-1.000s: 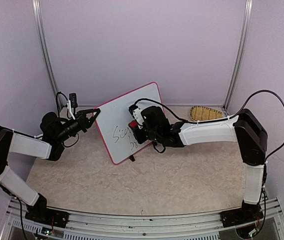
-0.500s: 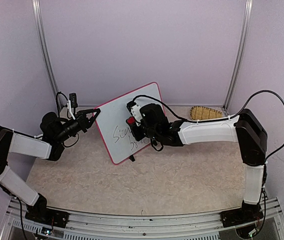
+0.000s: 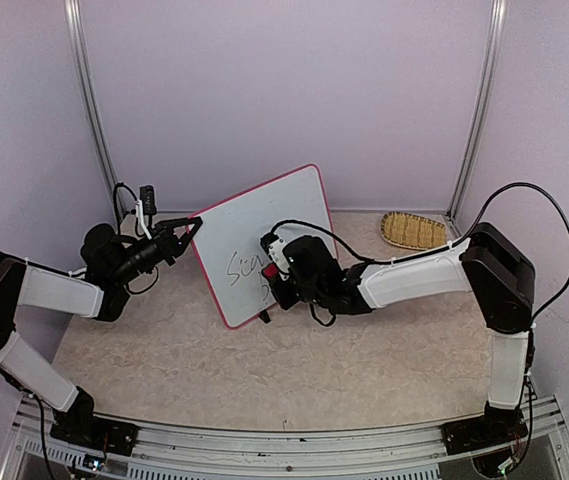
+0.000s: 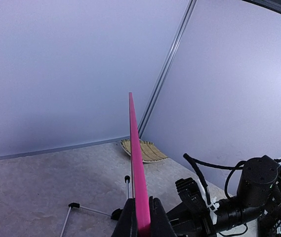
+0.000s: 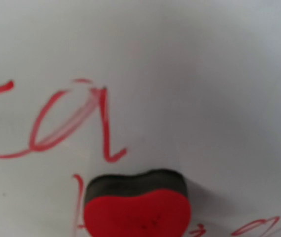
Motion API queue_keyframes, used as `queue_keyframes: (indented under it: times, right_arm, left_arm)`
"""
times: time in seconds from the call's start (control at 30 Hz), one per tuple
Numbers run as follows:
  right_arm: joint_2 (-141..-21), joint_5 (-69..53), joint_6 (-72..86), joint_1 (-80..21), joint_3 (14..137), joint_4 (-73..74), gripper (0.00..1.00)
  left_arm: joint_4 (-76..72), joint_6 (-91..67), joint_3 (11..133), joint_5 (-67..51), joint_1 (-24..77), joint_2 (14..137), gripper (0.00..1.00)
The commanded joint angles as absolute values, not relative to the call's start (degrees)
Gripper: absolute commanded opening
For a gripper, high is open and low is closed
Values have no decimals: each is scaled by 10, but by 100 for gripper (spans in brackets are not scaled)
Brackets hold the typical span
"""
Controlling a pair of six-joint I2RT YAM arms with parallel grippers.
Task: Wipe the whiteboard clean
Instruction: Erase the whiteboard at the center of the board.
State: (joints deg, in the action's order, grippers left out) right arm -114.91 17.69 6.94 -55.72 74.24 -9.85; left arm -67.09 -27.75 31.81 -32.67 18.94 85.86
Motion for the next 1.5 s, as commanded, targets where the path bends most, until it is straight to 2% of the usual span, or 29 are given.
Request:
queue_keyframes:
  times: [0.0, 0.43, 0.63, 1.47]
  right_arm:
    - [-1146, 181, 79, -560, 742, -108, 17]
    - [-1166, 201, 36, -564, 861, -77, 18]
    - [-1164, 199, 28, -564, 874, -75, 17]
    - [-1165, 181, 71, -565, 752, -90, 17]
  left_arm:
    - [-628, -252, 316, -390, 206, 865, 0]
    - [-616, -248, 320, -382, 206, 864, 0]
    - [-613, -248, 321, -381, 206, 864, 0]
    - [-613, -247, 323, -382, 206, 870, 0]
